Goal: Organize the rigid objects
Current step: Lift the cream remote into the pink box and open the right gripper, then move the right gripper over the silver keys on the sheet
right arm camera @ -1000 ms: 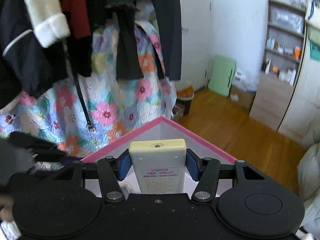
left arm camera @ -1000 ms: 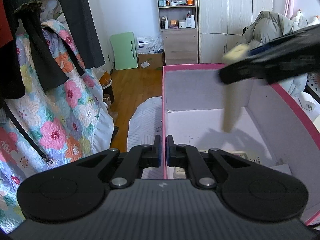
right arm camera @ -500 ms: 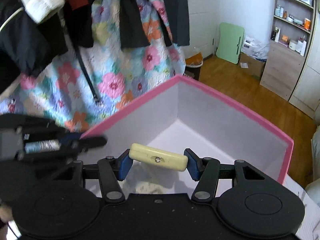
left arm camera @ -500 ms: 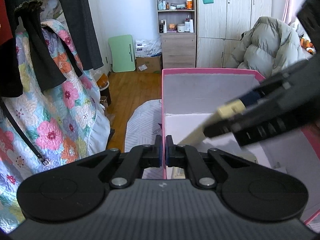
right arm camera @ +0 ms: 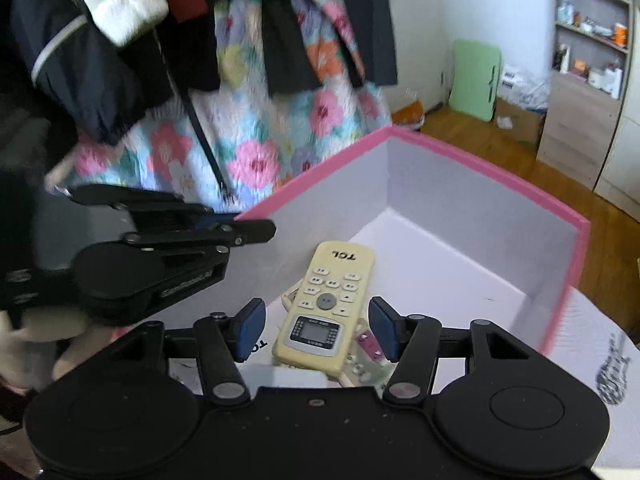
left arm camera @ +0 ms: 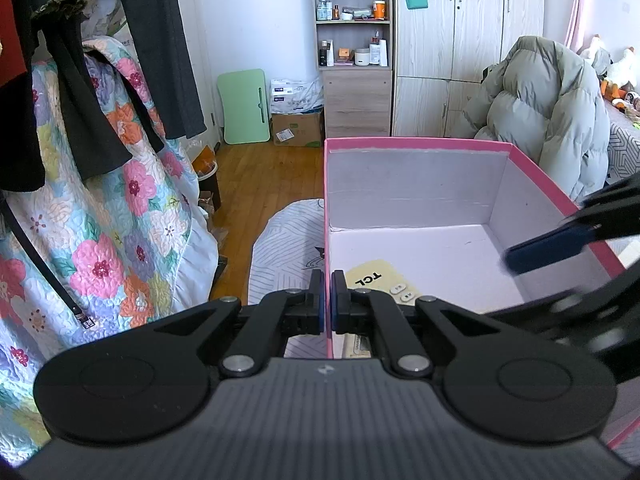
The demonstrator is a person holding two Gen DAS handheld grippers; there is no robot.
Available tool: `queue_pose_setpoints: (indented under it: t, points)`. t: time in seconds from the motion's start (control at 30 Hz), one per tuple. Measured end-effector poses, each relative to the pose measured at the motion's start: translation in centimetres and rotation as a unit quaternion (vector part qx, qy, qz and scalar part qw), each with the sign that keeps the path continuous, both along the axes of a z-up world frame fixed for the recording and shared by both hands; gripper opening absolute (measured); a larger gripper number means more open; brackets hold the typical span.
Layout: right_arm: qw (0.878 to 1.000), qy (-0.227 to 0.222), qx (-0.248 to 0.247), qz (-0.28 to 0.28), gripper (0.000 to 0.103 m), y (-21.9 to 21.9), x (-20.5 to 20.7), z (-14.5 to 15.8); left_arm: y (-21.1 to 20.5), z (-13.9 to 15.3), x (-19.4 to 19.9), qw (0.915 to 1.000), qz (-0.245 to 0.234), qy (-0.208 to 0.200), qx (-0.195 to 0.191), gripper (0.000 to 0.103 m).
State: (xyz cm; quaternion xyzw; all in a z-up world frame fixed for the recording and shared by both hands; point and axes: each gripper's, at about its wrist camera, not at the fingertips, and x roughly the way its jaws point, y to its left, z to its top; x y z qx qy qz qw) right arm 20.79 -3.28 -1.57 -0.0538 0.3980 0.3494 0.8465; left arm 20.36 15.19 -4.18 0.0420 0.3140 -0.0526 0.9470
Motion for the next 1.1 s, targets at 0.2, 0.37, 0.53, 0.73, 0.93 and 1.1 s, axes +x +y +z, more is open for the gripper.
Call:
queue_pose_setpoints:
  t: [0.2,0.37,0.53,0.73,0.93,1.1]
  points:
    - [0.998,-0.033,0.024,-0.05,0.064,-5.8,-2.8,1.8,0.0,0.0,0.0,1.0,-0.001,0.0,0.002,0.003]
    - [0.991,-0.035,0.028,-0.123,0.067,-11.5,-4.8,2.1,-0.3,0.0,-0.1,0.9999,-0.001,0.0,0.011,0.003]
    - [0.98,-0.019,0.022,-0.195,0.067,-16.6,-6.7,1.1,-0.4,-0.1,0.1,0.9998,-0.003,0.004,0.017,0.003]
    - [0.968,-0.008,-0.02,-0.249,0.072,-19.4,-8.4,-1.6,-0.6,0.0,0.1,0.9997,-0.003,0.006,0.026,0.004]
    - [0.961,0.019,-0.031,-0.273,0.074,-21.0,-7.3,-4.3,-0.8,0.0,0.2,0.9996,-0.001,0.006,0.027,0.004]
    - [0.954,0.052,-0.006,-0.297,0.075,-22.8,-5.8,-5.9,-0.8,0.0,0.1,0.9996,-0.001,0.006,0.029,0.005]
